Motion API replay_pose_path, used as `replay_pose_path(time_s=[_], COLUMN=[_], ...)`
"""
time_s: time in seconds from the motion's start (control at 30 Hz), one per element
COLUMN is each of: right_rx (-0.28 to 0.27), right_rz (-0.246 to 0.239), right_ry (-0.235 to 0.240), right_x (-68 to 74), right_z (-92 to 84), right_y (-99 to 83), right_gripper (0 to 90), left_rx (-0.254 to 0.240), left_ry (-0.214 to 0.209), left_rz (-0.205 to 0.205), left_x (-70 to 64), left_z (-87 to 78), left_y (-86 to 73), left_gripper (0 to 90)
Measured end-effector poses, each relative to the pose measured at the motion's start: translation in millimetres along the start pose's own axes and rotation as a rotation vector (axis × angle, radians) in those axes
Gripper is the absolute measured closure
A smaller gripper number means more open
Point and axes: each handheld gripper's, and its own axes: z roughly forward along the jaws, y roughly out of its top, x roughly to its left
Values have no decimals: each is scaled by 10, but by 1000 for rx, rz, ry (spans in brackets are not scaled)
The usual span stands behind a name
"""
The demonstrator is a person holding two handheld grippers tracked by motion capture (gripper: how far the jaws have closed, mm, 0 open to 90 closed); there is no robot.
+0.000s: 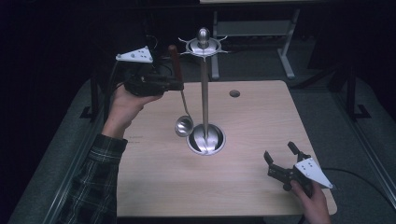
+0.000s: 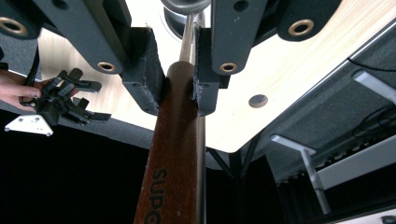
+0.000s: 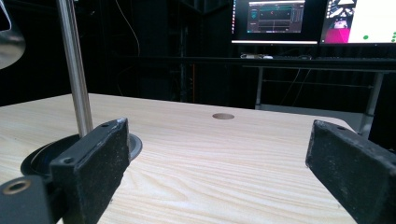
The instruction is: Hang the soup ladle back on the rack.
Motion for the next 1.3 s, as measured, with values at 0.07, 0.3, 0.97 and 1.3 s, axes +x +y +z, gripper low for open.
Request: replay_pose_path(time_s=[0.07, 0.3, 0.97, 1.3], right_rx=[0, 0, 0, -1], right_rz=[1, 0, -1, 2], right_ry=[0, 0, 0, 1], right_x=[-1, 0, 2, 1], right_z=[0, 0, -3, -4], right_y=[0, 0, 0, 0], right_gripper=[60, 60, 60, 60], left_rx=[-3, -2, 7, 22], left_ry=[-5, -13, -24, -42], left_rz=[3, 9, 10, 11], left_x=[-16, -43, -22, -22], left_z=[-1, 5, 113, 246], left_y=[0, 0, 56, 74], left_gripper=[735, 735, 736, 735])
